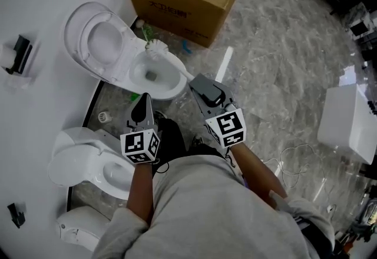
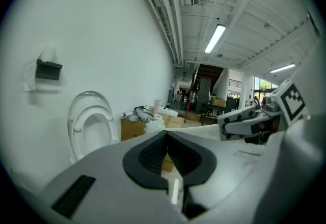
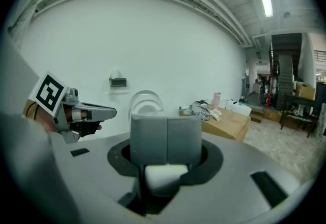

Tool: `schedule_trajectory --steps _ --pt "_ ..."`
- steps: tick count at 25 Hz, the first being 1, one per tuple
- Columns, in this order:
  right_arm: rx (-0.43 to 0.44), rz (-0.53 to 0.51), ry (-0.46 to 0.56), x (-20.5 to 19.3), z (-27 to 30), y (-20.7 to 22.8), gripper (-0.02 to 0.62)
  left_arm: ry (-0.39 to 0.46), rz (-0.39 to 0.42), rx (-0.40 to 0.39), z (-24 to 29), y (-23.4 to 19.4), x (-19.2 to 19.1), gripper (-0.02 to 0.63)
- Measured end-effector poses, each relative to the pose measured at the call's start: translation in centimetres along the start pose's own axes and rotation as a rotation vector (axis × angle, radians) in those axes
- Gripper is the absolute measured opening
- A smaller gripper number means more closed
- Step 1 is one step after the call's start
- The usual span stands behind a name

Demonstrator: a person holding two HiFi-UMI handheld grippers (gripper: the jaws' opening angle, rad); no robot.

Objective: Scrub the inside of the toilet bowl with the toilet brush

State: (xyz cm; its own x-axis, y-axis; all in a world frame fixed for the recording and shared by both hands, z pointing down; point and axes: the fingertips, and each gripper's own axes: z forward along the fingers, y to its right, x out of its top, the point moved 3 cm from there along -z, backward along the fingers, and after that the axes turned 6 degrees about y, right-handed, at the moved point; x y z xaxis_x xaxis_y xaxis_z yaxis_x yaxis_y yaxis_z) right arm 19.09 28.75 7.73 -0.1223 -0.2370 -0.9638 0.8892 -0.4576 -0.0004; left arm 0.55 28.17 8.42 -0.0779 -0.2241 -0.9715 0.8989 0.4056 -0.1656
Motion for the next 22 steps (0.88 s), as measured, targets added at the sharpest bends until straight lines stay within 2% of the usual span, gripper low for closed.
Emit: schedule_trajectory --steps 13,18,22 --pt "0.071 -0.065 -0.229 -1.3 15.0 0.0 0.147 -0.137 -0.080 -0.054 9.9 -14.2 -2.8 0.009" --pt "0.115 -0.131 -0.303 -2.0 19.7 -0.1 0.147 -0.211 -0.104 -0.092 12.2 -17.4 -5.5 0.009" --pt "0.169 -0.174 -0.355 -3.9 23.2 0.2 0.147 -0.269 -0.143 -0.075 13.9 -19.2 -8.6 0.009"
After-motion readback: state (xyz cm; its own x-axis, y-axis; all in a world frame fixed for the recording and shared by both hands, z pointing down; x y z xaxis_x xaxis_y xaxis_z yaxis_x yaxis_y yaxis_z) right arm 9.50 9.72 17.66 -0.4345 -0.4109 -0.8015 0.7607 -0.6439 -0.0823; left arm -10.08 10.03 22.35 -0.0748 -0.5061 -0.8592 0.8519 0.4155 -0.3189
